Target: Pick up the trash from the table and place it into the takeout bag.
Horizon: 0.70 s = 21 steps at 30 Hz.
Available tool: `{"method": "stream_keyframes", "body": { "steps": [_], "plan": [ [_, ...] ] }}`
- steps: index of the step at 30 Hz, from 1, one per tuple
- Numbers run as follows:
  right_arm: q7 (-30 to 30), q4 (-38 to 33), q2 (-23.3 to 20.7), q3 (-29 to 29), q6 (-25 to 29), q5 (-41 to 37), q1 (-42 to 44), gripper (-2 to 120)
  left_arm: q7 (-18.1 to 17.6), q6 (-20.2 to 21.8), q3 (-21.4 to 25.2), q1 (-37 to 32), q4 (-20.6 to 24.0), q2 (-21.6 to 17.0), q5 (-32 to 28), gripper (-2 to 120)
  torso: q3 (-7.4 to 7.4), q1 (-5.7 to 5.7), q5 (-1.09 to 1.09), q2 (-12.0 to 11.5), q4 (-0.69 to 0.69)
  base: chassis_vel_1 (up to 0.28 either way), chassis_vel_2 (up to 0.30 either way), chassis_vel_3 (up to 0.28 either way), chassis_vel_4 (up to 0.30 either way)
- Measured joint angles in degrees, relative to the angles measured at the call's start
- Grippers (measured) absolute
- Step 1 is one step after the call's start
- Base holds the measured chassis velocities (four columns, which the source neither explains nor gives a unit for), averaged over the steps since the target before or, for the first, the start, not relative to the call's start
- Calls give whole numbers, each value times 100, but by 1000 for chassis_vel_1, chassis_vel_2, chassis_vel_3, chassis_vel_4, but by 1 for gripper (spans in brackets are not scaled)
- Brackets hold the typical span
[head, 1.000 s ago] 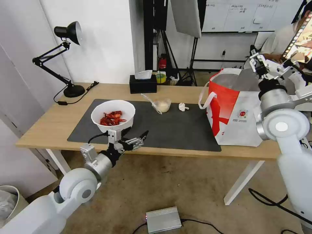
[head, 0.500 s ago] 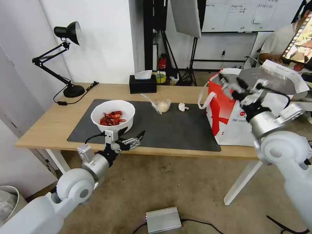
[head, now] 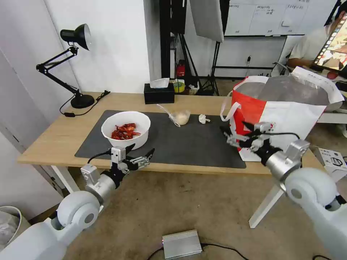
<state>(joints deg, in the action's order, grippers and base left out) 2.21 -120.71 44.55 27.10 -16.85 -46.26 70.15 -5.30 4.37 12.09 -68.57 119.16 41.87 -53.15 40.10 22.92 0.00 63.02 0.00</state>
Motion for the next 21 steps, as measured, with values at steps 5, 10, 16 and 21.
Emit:
{"method": "stream_keyframes", "body": {
  "steps": [5, 10, 16, 21],
  "plan": [
    [17, -90, 24, -25, -22, 133, 368, 100, 3, -5, 27, -62, -39, 1, 97, 100, 0, 0, 0, 0, -1, 0, 0, 0, 0],
    [-133, -160, 11, -66, -67, 152, 627, 100, -120, 118, 164, -242, -116, -34, 272, 100, 0, 0, 0, 0, 0, 0, 0, 0, 0],
    [-276, -224, -9, -103, -56, 123, 849, 100, -104, 159, 441, -535, -152, -126, 321, 100, 0, 0, 0, 1, 0, 0, 0, 0, 0],
    [-435, -282, -30, -123, -59, 87, 926, 100, -52, 159, 588, -644, -169, -216, 306, 100, 0, 0, 0, 0, 0, 0, 0, 0, 0]
  ]
}}
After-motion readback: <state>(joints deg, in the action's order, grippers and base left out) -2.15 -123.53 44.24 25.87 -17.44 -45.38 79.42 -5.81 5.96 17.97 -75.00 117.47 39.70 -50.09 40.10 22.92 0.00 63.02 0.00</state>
